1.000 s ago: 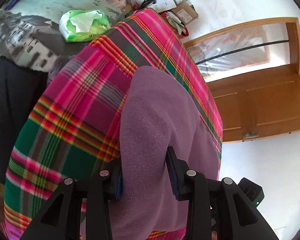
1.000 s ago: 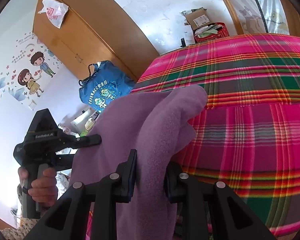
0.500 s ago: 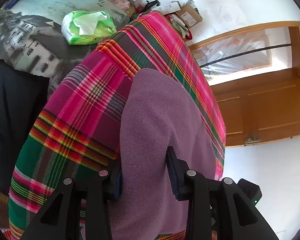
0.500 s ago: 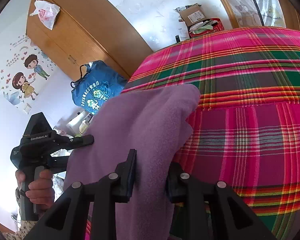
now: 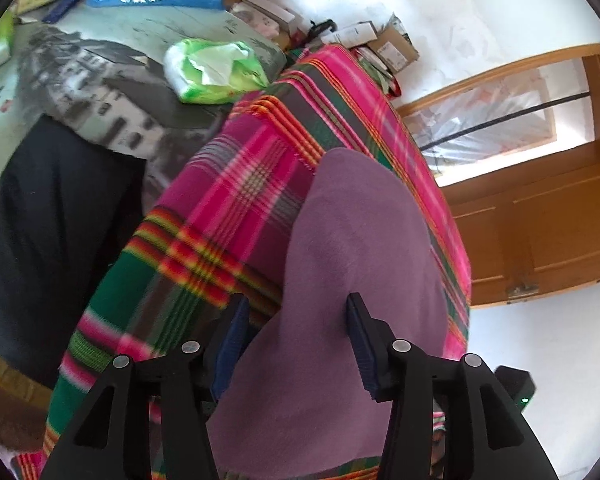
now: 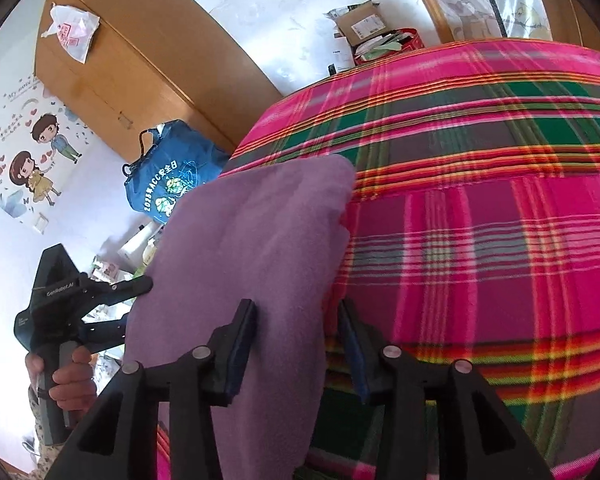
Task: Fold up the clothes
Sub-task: 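Open both grippers and withdraw them from the folded garment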
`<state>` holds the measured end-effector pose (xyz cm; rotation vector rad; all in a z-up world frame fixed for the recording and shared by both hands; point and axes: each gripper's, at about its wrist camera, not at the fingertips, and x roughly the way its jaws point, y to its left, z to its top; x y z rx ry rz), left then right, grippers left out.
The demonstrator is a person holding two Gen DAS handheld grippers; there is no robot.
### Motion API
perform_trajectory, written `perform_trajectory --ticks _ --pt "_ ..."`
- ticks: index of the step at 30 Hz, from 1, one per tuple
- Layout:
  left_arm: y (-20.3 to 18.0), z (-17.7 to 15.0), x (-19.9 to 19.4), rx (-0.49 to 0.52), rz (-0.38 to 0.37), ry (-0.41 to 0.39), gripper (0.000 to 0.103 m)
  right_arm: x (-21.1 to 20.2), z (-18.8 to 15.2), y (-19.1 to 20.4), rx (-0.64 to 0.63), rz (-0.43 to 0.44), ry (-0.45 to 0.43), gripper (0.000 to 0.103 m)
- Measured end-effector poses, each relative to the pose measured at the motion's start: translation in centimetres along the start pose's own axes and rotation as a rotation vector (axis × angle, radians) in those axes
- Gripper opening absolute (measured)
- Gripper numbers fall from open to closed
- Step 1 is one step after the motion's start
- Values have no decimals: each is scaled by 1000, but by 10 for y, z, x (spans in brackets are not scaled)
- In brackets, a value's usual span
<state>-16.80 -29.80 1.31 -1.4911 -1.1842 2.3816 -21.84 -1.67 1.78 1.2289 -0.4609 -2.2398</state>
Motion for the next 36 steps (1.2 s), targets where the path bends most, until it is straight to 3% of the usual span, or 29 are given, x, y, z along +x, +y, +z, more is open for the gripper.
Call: perform_trajectory --ticks 5,13,19,22,30,36 --pt "0 -16 -2 35 56 -6 53 -14 -9 7 -108 -69 -16 42" --pt "6 -28 -14 33 96 -32 54 -28 -18 3 -115 -101 -20 42" --pt "6 -37 -15 44 130 -46 54 -58 -35 27 -259 -155 -139 42" --pt "9 -40 -15 35 132 -56 54 -54 -43 36 -326 -166 -111 42" --pt "-4 -53 -21 94 223 -100 56 -43 -42 34 -321 -231 -52 42" --pt "-13 -73 -28 148 266 -109 55 -57 -47 48 -322 -197 -45 42"
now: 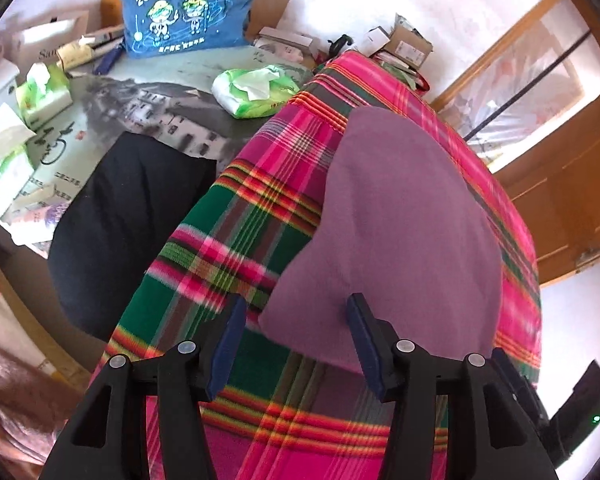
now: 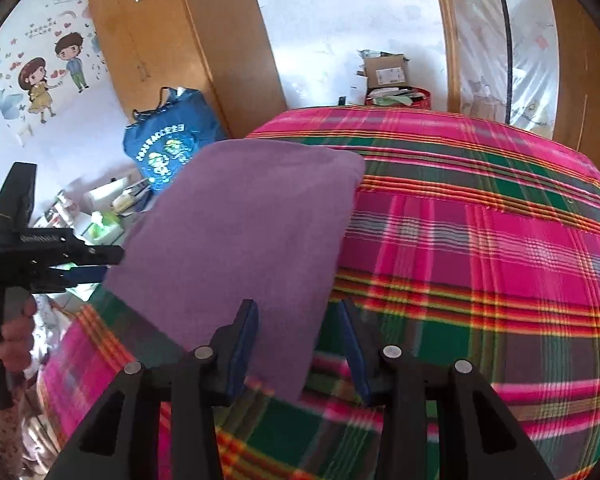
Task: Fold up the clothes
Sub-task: 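Open both grippers and withdraw them from the folded garment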
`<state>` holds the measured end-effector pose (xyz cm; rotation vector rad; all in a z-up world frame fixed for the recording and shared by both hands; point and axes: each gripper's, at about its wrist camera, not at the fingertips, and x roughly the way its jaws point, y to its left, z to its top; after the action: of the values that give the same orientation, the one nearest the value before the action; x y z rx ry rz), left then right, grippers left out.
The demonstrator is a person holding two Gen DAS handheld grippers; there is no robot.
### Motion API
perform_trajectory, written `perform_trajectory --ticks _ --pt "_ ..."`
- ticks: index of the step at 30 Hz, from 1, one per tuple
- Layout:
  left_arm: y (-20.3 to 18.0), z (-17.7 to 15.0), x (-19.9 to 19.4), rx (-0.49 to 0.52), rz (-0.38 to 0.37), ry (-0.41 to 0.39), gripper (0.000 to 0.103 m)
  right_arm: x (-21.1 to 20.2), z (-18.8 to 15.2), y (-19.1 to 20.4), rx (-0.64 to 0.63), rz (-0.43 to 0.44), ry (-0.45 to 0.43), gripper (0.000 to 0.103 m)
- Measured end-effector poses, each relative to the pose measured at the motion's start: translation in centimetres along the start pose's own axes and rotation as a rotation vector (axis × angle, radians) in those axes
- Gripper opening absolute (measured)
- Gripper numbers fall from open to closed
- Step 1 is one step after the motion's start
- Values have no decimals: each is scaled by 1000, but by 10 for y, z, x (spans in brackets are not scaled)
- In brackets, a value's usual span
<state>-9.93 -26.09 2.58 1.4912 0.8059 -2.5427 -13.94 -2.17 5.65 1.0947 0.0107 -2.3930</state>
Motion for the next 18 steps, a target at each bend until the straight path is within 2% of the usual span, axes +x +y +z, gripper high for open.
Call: perform_trajectory --ticks 5,14,18 --pt "-8 -18 -6 46 42 -18 55 -1 -7 16 -21 -14 43 42" --pt "-29 -46 2 170 127 -19 55 -8 -21 14 46 10 117 43" --pt "-37 -54 9 203 124 3 55 -3 -25 17 40 3 149 42"
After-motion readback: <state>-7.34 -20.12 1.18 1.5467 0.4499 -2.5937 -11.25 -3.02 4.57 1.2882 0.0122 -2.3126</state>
